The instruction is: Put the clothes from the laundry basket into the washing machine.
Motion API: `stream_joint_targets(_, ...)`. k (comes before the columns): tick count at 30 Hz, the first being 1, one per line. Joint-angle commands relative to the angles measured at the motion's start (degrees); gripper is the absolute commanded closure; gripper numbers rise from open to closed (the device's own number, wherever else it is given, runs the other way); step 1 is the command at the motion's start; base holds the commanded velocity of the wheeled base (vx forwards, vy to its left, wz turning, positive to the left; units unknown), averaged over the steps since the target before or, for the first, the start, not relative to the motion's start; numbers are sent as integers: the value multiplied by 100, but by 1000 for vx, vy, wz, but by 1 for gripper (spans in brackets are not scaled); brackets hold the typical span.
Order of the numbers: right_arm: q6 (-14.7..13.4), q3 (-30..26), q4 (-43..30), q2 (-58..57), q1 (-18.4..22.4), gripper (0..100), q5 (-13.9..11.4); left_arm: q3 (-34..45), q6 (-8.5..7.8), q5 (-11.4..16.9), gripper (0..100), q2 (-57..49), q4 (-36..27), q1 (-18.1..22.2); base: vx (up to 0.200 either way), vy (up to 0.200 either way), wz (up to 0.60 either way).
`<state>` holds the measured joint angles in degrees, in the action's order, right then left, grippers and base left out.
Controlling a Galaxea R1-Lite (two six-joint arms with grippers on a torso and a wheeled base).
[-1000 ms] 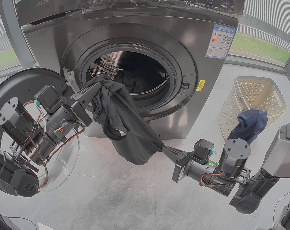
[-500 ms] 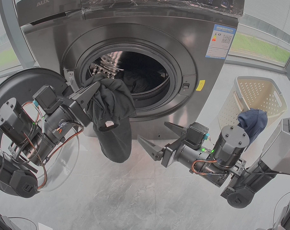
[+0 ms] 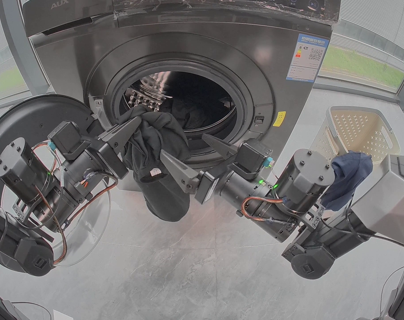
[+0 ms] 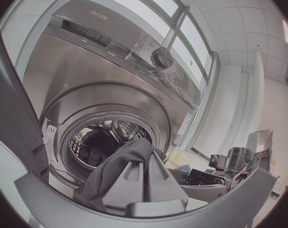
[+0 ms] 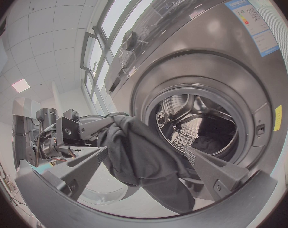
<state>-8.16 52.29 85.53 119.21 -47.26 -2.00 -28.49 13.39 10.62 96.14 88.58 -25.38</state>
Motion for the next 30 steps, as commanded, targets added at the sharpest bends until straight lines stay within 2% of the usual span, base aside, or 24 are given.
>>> stream_joint_targets(1,-2,98,34,120,-116,0,-29,1,-3,2,100,54,2,-2,0,0,0)
stream_joint_targets(15,-2,467,69,454,-160,0,-29,1,-11,2,100,63,2,-28,0,0,0)
stream_joint_targets(16,-2,546,87,542,-152,100,-29,1,-11,2,100,63,2,-28,0,0,0)
stream_joint_targets(26,-2,607,78,489,-125,100,42,36,-3,2,100,63,2,-28,0,0,0)
stream_joint_targets(30,-19,291,52,93,-37,100,59,45,-11,2,100,63,2,-28,0,0,0)
